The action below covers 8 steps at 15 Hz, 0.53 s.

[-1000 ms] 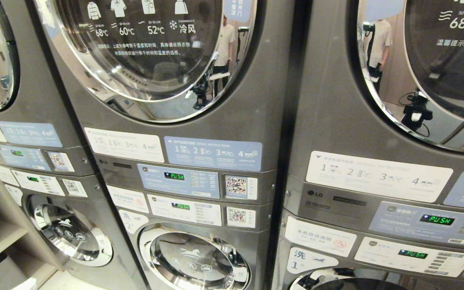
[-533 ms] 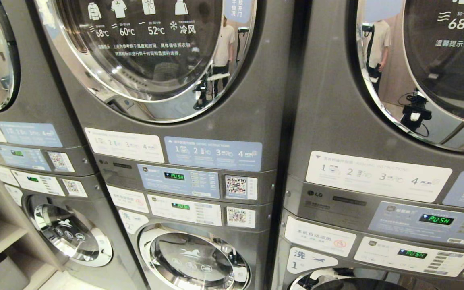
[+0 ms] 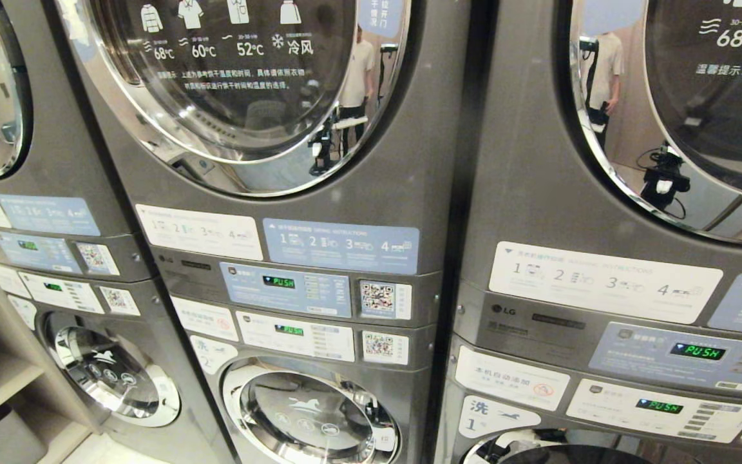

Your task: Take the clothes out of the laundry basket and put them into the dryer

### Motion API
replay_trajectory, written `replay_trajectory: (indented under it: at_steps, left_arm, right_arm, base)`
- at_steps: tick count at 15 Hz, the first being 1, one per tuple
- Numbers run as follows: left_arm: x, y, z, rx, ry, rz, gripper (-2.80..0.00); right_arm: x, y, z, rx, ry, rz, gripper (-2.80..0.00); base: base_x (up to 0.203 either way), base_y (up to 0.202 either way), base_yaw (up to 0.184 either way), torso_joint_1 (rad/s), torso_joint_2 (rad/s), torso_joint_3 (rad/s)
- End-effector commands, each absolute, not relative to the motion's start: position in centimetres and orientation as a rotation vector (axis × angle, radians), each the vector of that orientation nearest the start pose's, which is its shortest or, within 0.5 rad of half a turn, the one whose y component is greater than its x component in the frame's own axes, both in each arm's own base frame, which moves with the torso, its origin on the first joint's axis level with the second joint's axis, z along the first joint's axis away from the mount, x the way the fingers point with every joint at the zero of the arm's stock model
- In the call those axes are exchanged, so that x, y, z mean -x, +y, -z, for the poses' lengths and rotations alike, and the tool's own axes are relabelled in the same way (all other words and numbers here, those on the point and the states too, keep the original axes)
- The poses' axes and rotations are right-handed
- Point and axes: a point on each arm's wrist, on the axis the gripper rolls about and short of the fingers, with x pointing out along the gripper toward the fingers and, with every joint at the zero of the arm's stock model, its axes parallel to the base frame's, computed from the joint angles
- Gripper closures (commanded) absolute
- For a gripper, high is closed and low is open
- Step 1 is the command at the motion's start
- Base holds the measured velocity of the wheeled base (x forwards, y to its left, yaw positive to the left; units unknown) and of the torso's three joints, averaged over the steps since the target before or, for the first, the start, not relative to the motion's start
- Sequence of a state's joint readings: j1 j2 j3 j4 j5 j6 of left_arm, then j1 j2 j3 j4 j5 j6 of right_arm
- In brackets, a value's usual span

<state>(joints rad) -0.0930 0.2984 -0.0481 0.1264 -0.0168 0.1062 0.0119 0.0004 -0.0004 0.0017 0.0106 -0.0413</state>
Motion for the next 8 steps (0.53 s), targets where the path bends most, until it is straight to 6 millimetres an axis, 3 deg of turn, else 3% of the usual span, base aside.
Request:
replay_trajectory:
  at_steps: [1,3,8]
  left_arm:
    - [0.5,0.0,-8.0,-0.115,0.348,0.104,0.0]
    - [1.0,-0.1,-8.0,-0.101,0.293,0.011,0.0]
    - [2.7,-0.1,-7.5,-0.119,0.053,0.034,0.0]
  right_arm:
    - [2.3,0.0,-7.5,0.04,0.003,-0.02,0.0]
    - [2.3,0.0,-7.5,0.041,0.003,-0.022,0.0]
    - [2.3,0.0,-7.6,0.041,-0.002,-0.028,0.0]
  base:
    - [0.0,0.0,0.0,0.0,0.0,0.0]
    - [0.0,0.0,0.0,0.0,0.0,0.0]
    - [0.0,0.0,0.0,0.0,0.0,0.0]
